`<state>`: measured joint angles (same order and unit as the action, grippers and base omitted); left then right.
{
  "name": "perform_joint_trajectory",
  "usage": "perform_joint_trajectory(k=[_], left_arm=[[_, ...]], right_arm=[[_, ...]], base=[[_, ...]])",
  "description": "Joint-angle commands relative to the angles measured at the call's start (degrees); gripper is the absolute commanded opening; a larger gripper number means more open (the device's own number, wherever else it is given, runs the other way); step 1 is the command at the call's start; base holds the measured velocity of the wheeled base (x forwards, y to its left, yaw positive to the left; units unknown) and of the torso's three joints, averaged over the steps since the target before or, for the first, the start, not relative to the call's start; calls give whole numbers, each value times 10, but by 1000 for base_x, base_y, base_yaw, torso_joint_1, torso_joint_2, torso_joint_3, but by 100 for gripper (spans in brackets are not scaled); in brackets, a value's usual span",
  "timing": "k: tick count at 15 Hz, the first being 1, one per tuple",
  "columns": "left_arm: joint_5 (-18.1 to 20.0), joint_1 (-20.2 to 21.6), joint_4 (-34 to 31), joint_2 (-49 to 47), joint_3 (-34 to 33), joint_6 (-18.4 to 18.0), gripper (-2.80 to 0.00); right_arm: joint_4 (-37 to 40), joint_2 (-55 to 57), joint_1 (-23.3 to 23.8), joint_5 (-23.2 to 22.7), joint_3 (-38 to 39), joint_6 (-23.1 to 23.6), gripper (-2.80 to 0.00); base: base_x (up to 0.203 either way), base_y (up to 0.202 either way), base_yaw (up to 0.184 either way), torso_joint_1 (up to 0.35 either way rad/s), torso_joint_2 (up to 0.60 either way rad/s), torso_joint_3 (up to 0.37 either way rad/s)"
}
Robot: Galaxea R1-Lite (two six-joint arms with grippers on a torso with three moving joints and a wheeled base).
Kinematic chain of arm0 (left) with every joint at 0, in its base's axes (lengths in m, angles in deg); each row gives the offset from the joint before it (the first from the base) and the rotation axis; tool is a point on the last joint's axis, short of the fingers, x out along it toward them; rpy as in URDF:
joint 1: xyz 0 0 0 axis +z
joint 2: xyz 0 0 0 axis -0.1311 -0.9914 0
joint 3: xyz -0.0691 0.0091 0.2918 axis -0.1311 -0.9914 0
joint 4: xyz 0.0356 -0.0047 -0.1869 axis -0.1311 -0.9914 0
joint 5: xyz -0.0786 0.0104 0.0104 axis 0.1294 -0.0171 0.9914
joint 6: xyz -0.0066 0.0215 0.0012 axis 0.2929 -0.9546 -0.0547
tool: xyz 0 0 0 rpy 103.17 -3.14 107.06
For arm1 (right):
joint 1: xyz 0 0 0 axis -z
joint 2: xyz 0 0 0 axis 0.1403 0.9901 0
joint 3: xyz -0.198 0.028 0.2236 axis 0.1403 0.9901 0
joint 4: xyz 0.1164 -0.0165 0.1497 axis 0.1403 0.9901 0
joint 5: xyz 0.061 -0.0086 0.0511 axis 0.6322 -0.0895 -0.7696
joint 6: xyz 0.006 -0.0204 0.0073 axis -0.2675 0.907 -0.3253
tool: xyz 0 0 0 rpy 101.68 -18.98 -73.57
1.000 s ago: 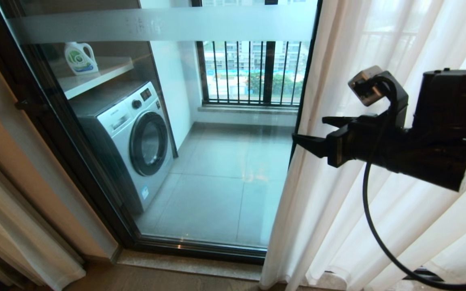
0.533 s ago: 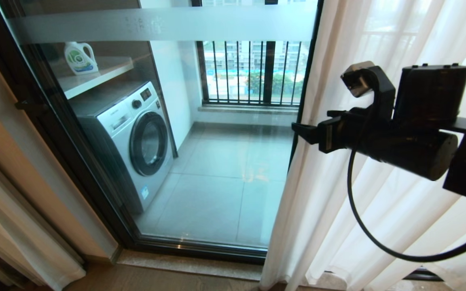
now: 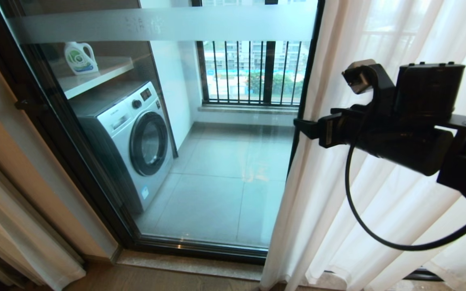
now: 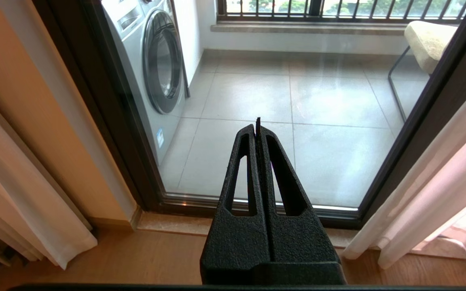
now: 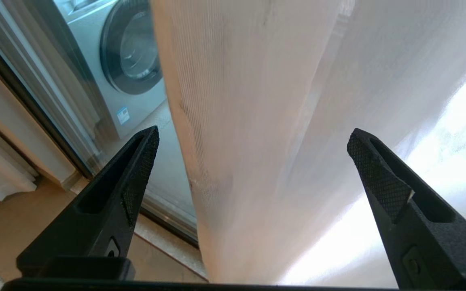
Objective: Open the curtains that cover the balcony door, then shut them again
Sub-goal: Pull the inner curtains open on both sides
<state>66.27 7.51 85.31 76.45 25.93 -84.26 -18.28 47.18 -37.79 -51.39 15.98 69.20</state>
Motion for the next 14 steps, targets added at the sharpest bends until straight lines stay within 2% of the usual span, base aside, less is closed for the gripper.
perform_joint_trajectory(k=[1, 14], left_arm=[[0, 0, 0, 0, 0, 1, -280], [0, 0, 0, 0, 0, 0, -280]], right_arm=[[-15, 9, 7, 0, 0, 0, 0], [-36, 45, 12, -1, -18, -1, 0]], base=[[0, 0, 0, 0, 0, 0], [0, 0, 0, 0, 0, 0]])
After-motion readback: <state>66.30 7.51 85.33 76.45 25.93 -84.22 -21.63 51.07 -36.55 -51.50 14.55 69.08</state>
